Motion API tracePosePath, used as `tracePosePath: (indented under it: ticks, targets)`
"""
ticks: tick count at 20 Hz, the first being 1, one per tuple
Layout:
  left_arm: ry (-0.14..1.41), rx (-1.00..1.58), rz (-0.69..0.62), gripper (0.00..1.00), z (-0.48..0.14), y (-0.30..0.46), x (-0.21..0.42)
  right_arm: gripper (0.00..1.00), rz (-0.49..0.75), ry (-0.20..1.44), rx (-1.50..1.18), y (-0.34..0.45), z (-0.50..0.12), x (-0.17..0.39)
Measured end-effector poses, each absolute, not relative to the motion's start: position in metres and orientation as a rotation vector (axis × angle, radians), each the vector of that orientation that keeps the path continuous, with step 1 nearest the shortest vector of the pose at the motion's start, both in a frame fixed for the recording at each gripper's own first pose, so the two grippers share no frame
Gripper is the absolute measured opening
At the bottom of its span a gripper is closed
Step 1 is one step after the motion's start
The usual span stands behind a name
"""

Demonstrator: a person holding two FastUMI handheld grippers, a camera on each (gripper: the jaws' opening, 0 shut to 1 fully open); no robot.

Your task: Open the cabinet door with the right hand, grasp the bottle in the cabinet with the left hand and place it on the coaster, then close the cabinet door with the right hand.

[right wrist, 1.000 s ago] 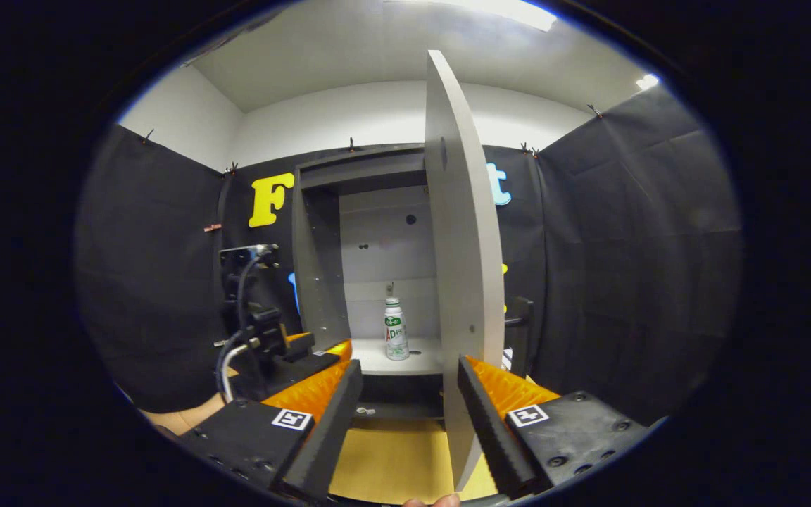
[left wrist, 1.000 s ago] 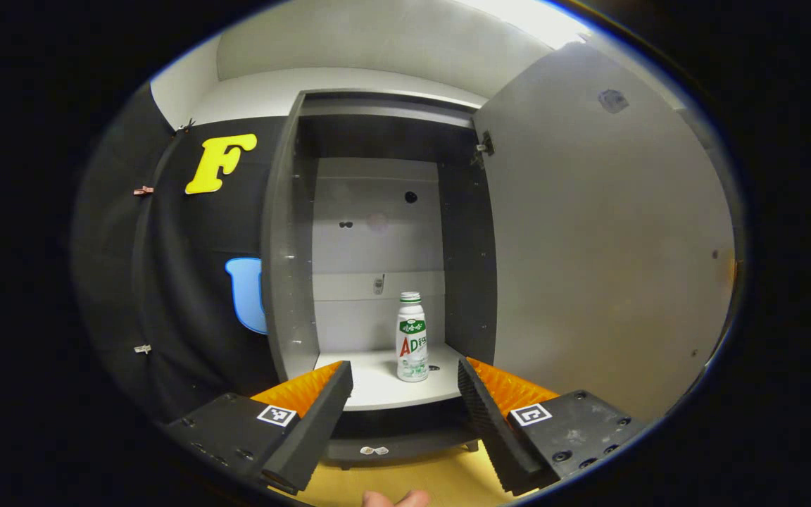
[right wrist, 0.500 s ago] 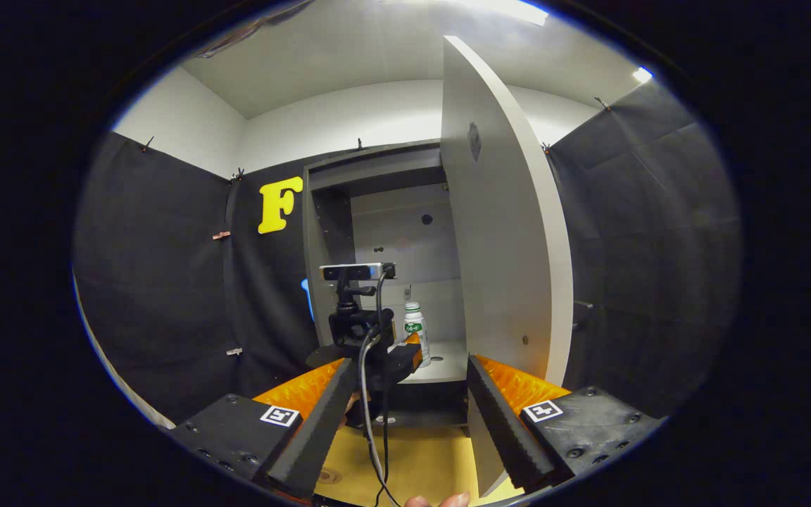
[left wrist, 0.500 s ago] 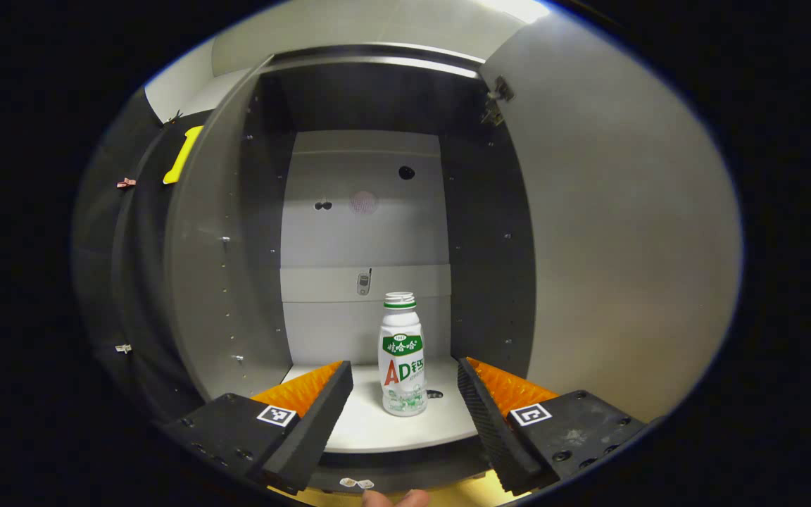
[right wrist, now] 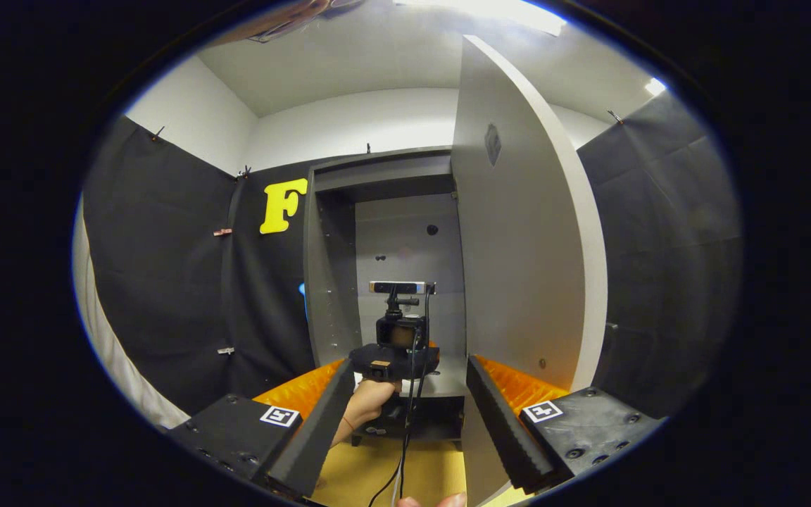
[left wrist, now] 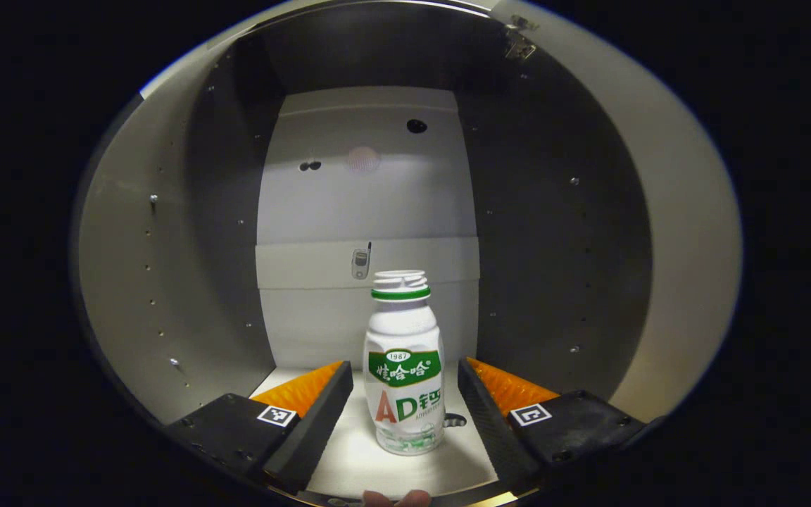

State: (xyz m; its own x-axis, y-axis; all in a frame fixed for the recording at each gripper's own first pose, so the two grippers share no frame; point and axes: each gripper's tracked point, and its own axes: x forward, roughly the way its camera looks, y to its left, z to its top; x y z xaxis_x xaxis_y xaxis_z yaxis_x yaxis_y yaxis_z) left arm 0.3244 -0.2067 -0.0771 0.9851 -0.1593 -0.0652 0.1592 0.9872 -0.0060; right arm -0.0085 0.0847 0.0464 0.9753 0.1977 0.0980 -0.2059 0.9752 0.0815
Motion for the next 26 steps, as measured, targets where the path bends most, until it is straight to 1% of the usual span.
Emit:
tracePosePath:
  ticks: [2, 3, 4, 5, 7, 10, 12, 13, 15, 21, 26]
  targets:
    - [0.072, 0.009, -0.168, 0.95, -0.083, -0.211, 0.338, 0.99, 0.196, -0.091, 0.088, 0.082, 0.049, -0.001]
    - [0.078, 0.013, -0.17, 0.95, -0.086, -0.212, 0.342, 0.94, 0.186, -0.094, 0.083, 0.08, 0.05, 0.0]
    - [0.084, 0.011, -0.17, 0.94, -0.088, -0.212, 0.343, 0.97, 0.181, -0.101, 0.073, 0.081, 0.05, 0.0]
    - [0.087, 0.01, -0.173, 0.95, -0.09, -0.214, 0.348, 0.96, 0.177, -0.101, 0.058, 0.081, 0.048, 0.0]
    - [0.082, 0.009, -0.171, 0.8, -0.091, -0.21, 0.347, 0.96, 0.172, -0.099, 0.05, 0.081, 0.048, 0.0]
    - [0.078, 0.008, -0.178, 0.77, -0.085, -0.211, 0.345, 0.97, 0.165, -0.103, 0.079, 0.08, 0.052, 0.0]
    - [0.07, 0.01, -0.187, 0.77, -0.077, -0.206, 0.338, 0.98, 0.171, -0.096, 0.101, 0.085, 0.05, -0.002]
    - [0.069, 0.019, -0.186, 0.77, -0.073, -0.202, 0.331, 1.0, 0.175, -0.093, 0.104, 0.087, 0.049, -0.003]
    - [0.067, 0.033, -0.19, 0.77, -0.065, -0.193, 0.317, 0.99, 0.183, -0.094, 0.103, 0.09, 0.048, -0.007]
    - [0.023, 0.022, -0.18, 0.77, -0.038, -0.154, 0.264, 0.99, 0.214, -0.153, 0.095, 0.103, 0.058, -0.027]
    - [0.009, -0.007, -0.145, 0.77, -0.032, -0.107, 0.212, 0.99, 0.234, -0.112, 0.081, 0.115, 0.046, -0.041]
